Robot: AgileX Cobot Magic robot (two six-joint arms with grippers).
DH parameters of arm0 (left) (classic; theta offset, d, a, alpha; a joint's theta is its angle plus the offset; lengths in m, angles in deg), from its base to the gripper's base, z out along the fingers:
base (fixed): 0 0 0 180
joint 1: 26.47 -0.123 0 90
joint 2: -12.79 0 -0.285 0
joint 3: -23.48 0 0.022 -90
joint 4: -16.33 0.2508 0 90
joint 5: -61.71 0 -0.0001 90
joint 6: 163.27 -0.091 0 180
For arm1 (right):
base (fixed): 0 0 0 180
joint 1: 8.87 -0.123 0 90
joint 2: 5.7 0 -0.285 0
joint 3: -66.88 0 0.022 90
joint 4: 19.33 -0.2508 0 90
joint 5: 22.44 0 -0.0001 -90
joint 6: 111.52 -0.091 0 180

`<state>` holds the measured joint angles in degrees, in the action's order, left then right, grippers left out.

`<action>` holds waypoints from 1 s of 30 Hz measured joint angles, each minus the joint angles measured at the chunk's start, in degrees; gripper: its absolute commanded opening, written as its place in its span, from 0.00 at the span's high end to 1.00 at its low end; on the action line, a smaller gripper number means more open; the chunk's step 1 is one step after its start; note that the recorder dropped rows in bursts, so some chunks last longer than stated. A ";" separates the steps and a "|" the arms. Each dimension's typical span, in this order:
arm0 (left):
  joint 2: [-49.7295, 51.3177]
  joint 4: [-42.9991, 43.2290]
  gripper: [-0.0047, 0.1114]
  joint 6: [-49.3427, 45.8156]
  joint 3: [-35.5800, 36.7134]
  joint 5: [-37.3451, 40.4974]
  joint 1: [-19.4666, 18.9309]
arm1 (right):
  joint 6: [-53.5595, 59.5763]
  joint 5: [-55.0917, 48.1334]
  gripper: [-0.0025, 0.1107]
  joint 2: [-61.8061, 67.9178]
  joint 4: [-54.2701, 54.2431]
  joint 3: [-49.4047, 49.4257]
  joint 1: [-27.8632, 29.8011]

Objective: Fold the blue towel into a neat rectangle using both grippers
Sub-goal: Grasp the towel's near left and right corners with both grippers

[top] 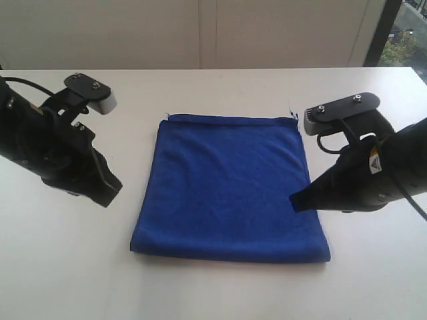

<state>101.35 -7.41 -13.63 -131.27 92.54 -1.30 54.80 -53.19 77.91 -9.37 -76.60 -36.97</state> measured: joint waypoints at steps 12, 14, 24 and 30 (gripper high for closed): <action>7.71 -10.81 0.96 -9.27 4.61 -10.92 7.34 | -1.17 6.92 0.98 6.60 -2.35 2.94 -2.54; 9.77 -11.23 0.96 -10.56 4.61 -11.04 7.34 | -0.71 6.80 0.98 7.59 -2.35 2.94 -2.54; 15.06 -11.62 0.96 -12.80 4.74 -12.06 7.34 | 2.35 4.88 0.98 11.83 -2.35 3.17 -2.54; 16.97 -11.99 0.96 -12.92 4.74 -12.06 7.34 | 2.46 3.79 0.98 15.36 -2.35 3.17 -2.54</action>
<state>118.31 -19.40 -26.54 -126.54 80.47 6.04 57.26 -49.40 93.26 -11.72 -73.43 -39.51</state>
